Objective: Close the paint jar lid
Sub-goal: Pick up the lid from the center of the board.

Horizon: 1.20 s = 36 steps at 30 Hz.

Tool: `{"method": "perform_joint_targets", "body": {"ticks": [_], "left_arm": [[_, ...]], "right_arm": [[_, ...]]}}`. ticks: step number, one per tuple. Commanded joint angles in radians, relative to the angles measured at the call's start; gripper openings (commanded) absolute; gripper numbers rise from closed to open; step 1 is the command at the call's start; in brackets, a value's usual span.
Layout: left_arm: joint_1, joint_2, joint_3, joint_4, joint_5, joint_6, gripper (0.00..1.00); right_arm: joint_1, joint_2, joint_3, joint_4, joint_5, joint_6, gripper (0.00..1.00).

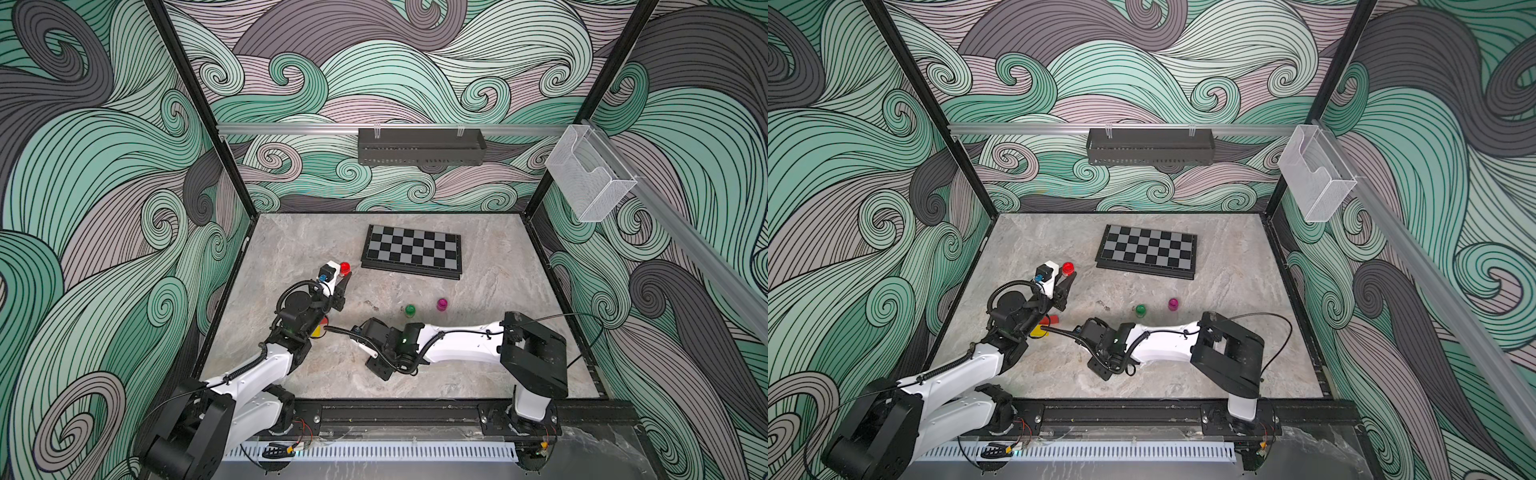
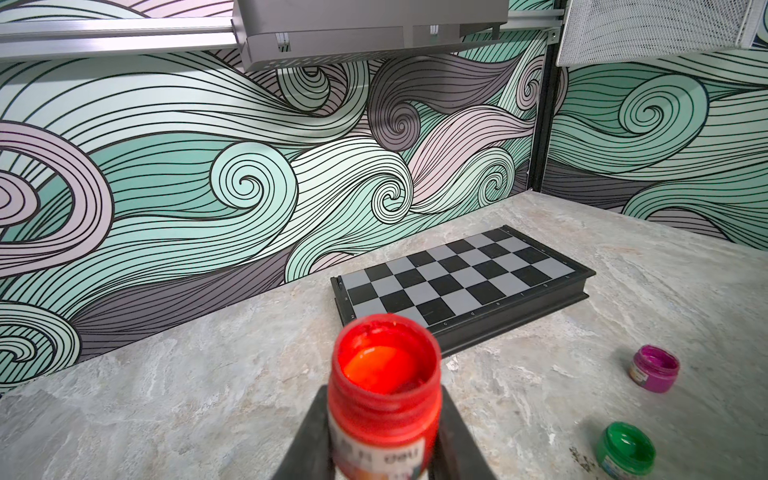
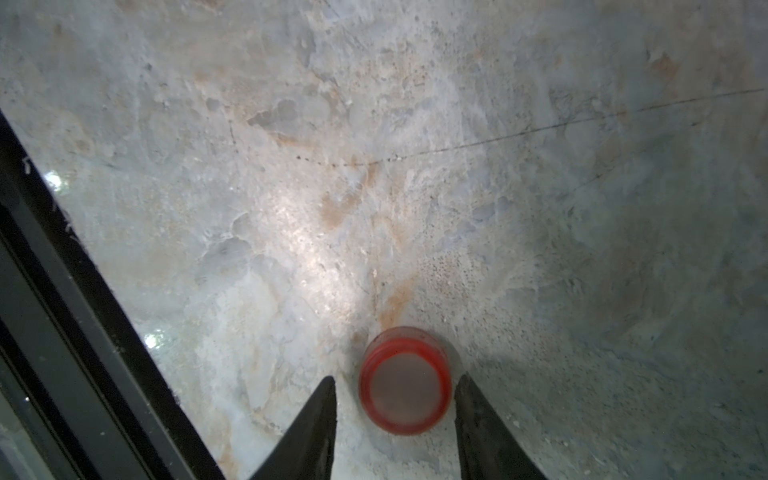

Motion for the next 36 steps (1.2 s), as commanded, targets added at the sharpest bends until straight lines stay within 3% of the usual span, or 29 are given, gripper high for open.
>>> {"method": "perform_joint_targets", "body": {"ticks": [1,26,36], "left_arm": [[0.008,-0.016,0.018,0.019,0.018,-0.011,0.29],[0.008,-0.024,0.017,0.014,0.025,-0.014,0.29],[0.008,-0.034,0.031,-0.004,0.115,-0.011,0.29]], "right_arm": [[0.009,0.019,0.031,0.022,0.015,0.008,0.46],[0.040,0.048,0.053,-0.009,0.076,0.000,0.30],[-0.013,-0.132,-0.001,-0.008,0.058,-0.013,0.26]]}}
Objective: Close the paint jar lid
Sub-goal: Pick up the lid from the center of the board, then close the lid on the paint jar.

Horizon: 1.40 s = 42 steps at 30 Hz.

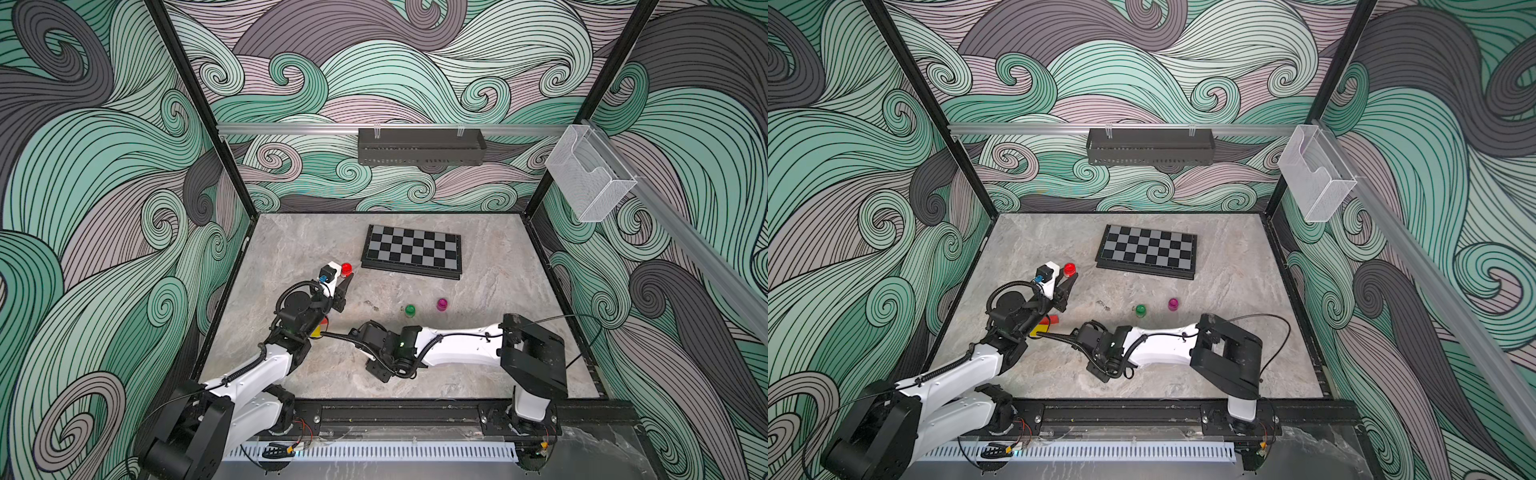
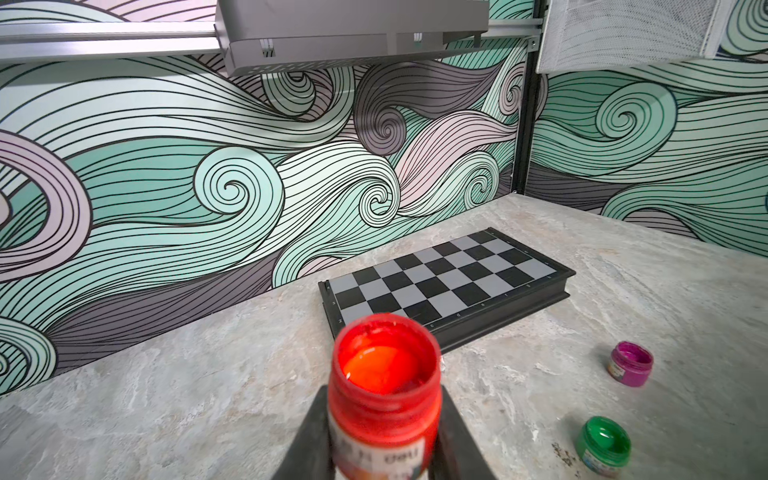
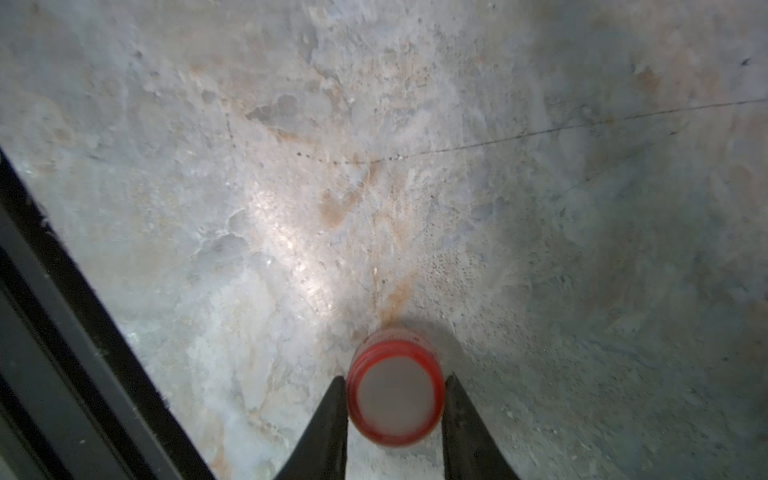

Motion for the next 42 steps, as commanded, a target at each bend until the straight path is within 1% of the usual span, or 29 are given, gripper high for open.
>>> {"method": "perform_joint_targets", "body": {"ticks": [1,5,10,16,21,25,31,42], "left_arm": [[0.007,-0.018,0.033,0.001,0.069,-0.007,0.29],[0.008,-0.020,0.045,-0.024,0.126,-0.001,0.29],[0.005,-0.024,0.063,-0.061,0.233,-0.012,0.28],[-0.004,-0.029,0.089,-0.123,0.391,-0.045,0.28],[-0.046,-0.029,0.093,-0.163,0.461,-0.054,0.27],[-0.093,-0.040,0.102,-0.228,0.487,-0.017,0.27],[-0.156,-0.041,0.123,-0.319,0.534,0.056,0.27],[-0.179,-0.034,0.153,-0.392,0.618,0.107,0.27]], "right_arm": [[-0.040,-0.121,-0.020,0.023,-0.017,-0.014,0.26],[-0.092,-0.261,-0.064,0.009,-0.057,-0.028,0.26],[-0.187,-0.420,-0.082,-0.036,-0.141,-0.039,0.26],[-0.301,-0.516,-0.044,-0.087,-0.247,-0.069,0.25],[-0.368,-0.532,0.008,-0.124,-0.312,-0.104,0.25],[-0.394,-0.524,0.064,-0.166,-0.338,-0.142,0.25],[-0.401,-0.514,0.122,-0.214,-0.376,-0.186,0.25],[-0.390,-0.441,0.178,-0.259,-0.411,-0.239,0.25]]}}
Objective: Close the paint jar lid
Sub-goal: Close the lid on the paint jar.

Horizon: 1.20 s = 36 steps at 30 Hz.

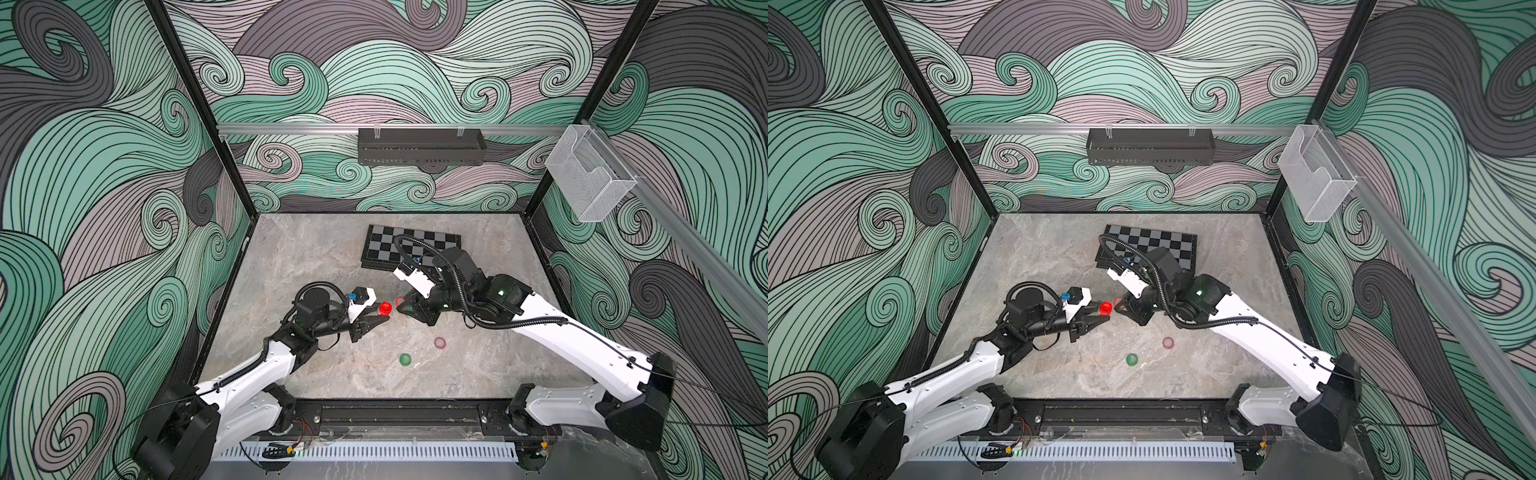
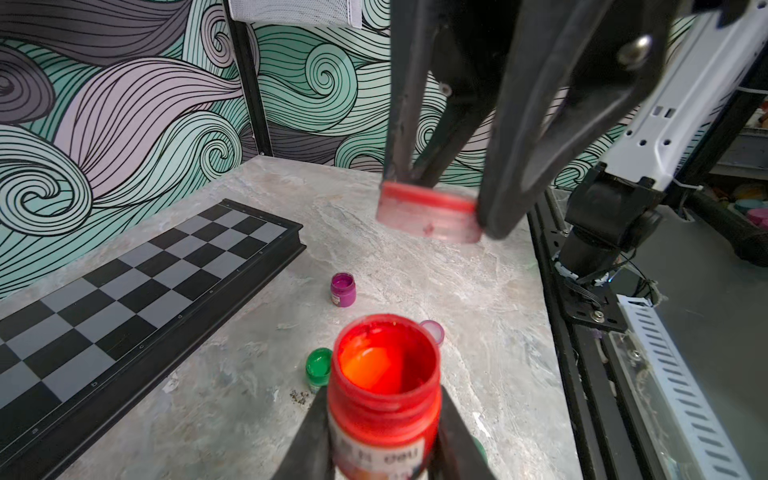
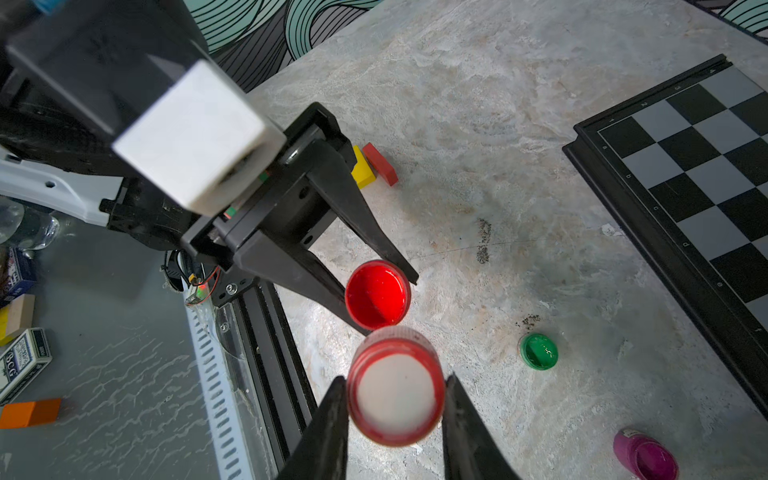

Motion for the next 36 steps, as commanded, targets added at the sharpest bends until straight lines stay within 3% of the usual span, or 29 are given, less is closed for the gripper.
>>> {"method": "perform_joint_targets", "body": {"ticks": [1,28,36], "left_arm": [[-0.009,-0.006,0.047,-0.028,0.063,0.041,0.27],[-0.021,0.015,0.076,-0.098,0.115,0.086,0.28],[-0.021,0.011,0.077,-0.101,0.118,0.088,0.28]], "right_arm": [[0.009,0.042,0.037,-0.002,-0.035,-0.047,0.25],[0.058,0.153,0.091,-0.075,-0.126,-0.124,0.25],[0.069,0.166,0.086,-0.085,-0.102,-0.144,0.25]]}}
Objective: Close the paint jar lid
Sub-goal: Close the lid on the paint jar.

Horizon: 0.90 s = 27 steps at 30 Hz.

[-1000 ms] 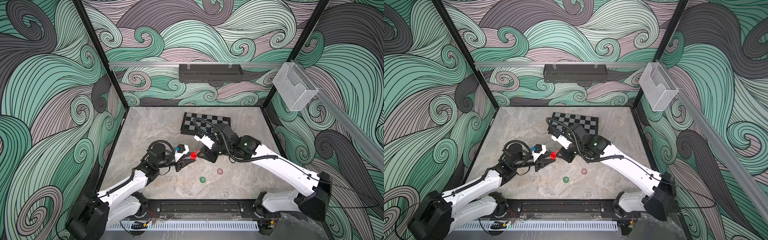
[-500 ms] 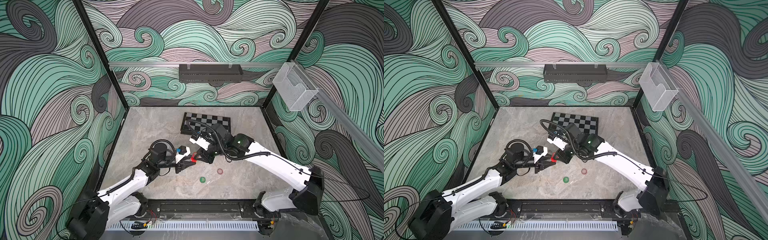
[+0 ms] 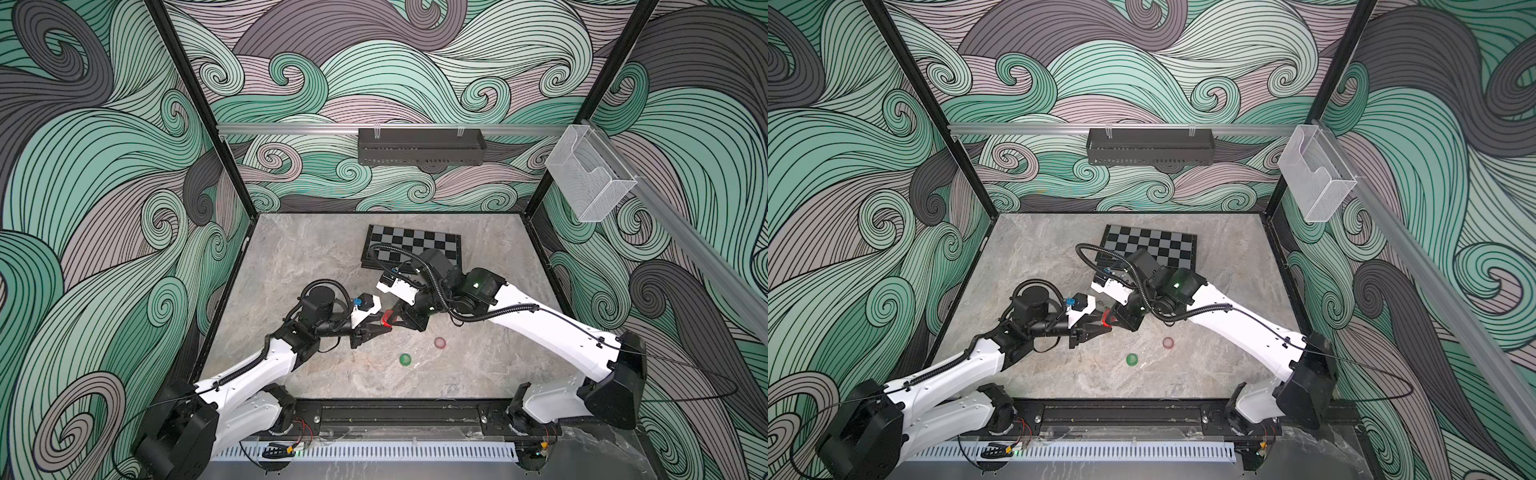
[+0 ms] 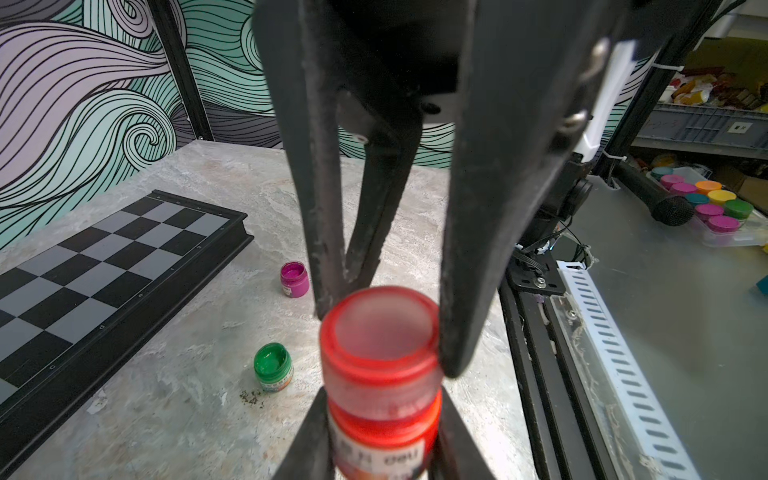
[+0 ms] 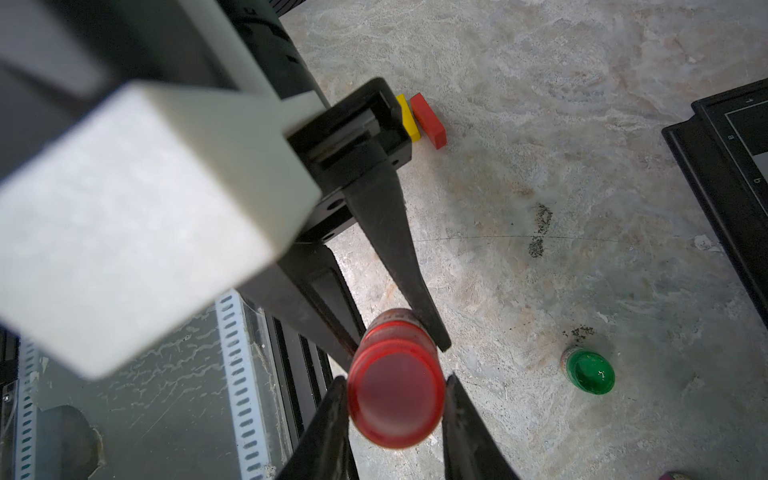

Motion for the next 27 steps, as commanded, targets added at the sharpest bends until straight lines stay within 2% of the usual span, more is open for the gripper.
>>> {"method": "perform_joint_targets", "body": {"ticks": [1,13,21,27], "left_arm": [[-0.006,0.000,0.049,0.026,0.023,0.022,0.28],[-0.006,-0.023,0.042,0.047,0.017,0.010,0.27],[-0.006,-0.048,0.026,0.083,-0.060,-0.001,0.27],[-0.006,-0.074,0.008,0.116,-0.124,-0.007,0.27]], "right_arm": [[0.017,0.043,0.014,-0.003,-0.029,-0.036,0.25],[0.019,0.016,-0.053,0.120,-0.053,0.025,0.24],[0.024,0.025,-0.073,0.156,-0.019,0.204,0.21],[0.048,0.025,-0.082,0.161,0.056,0.319,0.21]]}}
